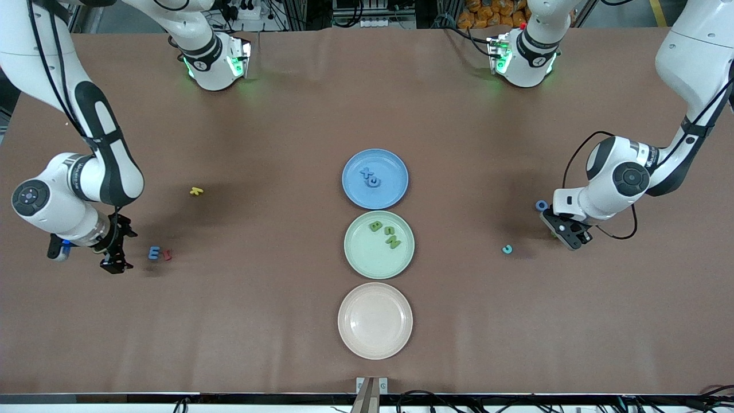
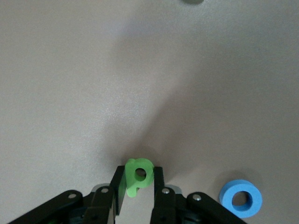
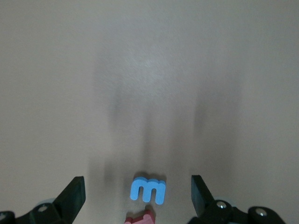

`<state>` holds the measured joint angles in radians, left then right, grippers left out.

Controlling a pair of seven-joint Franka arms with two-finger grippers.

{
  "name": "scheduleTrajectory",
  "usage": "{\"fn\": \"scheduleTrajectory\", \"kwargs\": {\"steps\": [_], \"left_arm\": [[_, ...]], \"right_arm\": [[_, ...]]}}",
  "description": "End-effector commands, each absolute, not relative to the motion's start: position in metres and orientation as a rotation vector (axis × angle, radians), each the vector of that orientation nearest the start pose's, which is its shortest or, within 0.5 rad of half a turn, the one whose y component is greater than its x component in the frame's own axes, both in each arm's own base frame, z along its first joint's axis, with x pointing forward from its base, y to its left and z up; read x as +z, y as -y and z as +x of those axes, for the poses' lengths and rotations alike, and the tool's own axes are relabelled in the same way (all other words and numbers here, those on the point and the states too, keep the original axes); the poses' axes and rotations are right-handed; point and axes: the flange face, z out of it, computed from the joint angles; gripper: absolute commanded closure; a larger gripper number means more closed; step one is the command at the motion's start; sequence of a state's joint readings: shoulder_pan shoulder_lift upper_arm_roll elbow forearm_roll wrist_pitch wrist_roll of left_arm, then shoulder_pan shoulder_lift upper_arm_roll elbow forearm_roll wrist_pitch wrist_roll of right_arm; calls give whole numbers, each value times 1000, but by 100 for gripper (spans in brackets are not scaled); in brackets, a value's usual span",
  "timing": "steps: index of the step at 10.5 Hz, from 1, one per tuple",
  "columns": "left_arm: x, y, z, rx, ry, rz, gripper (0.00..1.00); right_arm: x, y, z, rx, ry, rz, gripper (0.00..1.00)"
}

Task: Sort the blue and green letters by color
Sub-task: 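Grasp the green P with the left gripper while the right gripper grasps blue m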

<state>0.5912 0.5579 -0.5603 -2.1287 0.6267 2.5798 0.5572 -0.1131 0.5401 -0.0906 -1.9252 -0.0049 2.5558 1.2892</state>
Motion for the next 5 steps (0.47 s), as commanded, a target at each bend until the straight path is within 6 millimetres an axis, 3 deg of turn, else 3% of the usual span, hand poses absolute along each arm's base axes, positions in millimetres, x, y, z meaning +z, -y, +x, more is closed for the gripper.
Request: {"fn": "scheduleTrajectory", "kwargs": {"steps": [1, 2, 4, 5], "left_arm": [[187, -6, 575, -81, -1478, -2687, 80], [198, -3, 580, -101, -1467, -2674, 82], [223, 20, 589, -120, -1422, -2698, 82], [234, 41, 593, -121, -1410, -2728, 82]], "right_arm": [[196, 113, 625, -111, -2173, -2200, 0], [192, 107, 626, -106, -2170, -2195, 0], [184, 108, 626, -115, -2169, -2197, 0], [180, 108, 626, -125, -2165, -2199, 0]]}}
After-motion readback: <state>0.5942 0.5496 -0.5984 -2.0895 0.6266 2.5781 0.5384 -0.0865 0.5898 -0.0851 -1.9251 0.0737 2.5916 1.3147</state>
